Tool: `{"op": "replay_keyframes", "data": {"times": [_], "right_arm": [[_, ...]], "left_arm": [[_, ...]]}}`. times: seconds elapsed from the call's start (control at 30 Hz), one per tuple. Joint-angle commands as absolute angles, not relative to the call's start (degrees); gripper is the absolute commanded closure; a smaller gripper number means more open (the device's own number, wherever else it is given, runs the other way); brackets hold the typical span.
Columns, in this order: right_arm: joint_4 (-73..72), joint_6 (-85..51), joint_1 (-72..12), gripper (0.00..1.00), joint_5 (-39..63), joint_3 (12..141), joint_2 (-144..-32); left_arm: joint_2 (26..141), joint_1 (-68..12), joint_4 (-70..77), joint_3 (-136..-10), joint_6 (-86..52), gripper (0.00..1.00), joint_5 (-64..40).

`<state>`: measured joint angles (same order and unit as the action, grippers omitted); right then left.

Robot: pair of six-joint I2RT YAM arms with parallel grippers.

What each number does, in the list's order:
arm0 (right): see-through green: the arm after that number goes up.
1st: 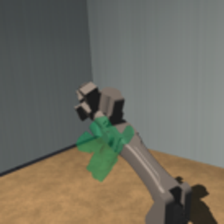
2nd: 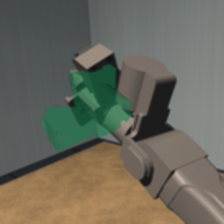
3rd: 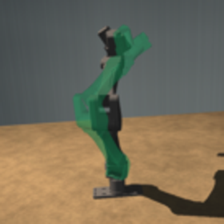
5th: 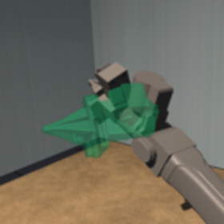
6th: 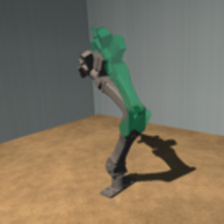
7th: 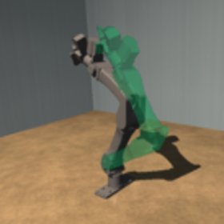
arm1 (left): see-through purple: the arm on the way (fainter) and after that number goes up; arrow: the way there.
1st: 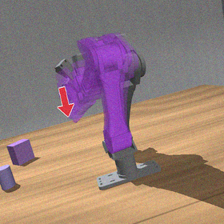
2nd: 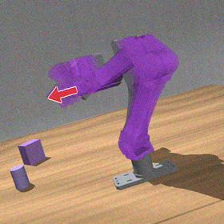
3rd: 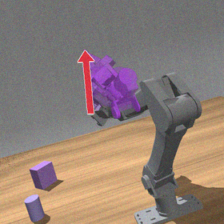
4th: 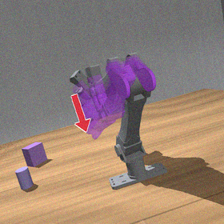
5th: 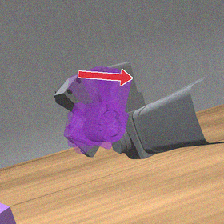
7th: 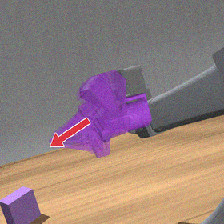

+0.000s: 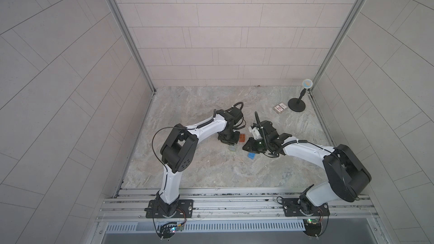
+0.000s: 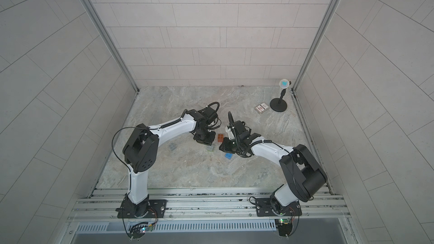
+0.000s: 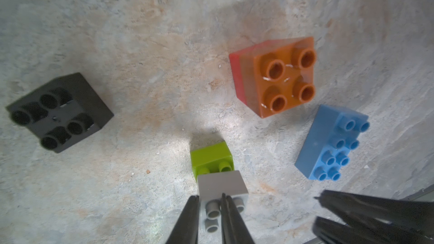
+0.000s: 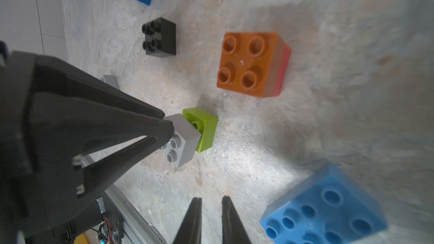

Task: Assemble the letter h with lego
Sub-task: Move the lego brick at the center of the board.

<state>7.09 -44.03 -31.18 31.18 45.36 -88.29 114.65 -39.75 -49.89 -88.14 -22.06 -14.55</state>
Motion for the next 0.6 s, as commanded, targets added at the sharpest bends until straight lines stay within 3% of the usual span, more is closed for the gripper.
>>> {"op": "replay_keyframes", "data": {"times": [0.0, 0.57], "right_arm": [[4.87, -45.75, -31.42, 0.82, 34.56, 46.45, -91.04], [4.43, -47.52, -31.95, 0.82, 35.59, 51.58, -100.21]], "left_arm": [[116.02, -39.44, -50.85, -88.64, -22.63, 0.76, -13.63], [113.99, -39.3, -43.89, -83.62, -32.44, 0.75, -14.75]]}}
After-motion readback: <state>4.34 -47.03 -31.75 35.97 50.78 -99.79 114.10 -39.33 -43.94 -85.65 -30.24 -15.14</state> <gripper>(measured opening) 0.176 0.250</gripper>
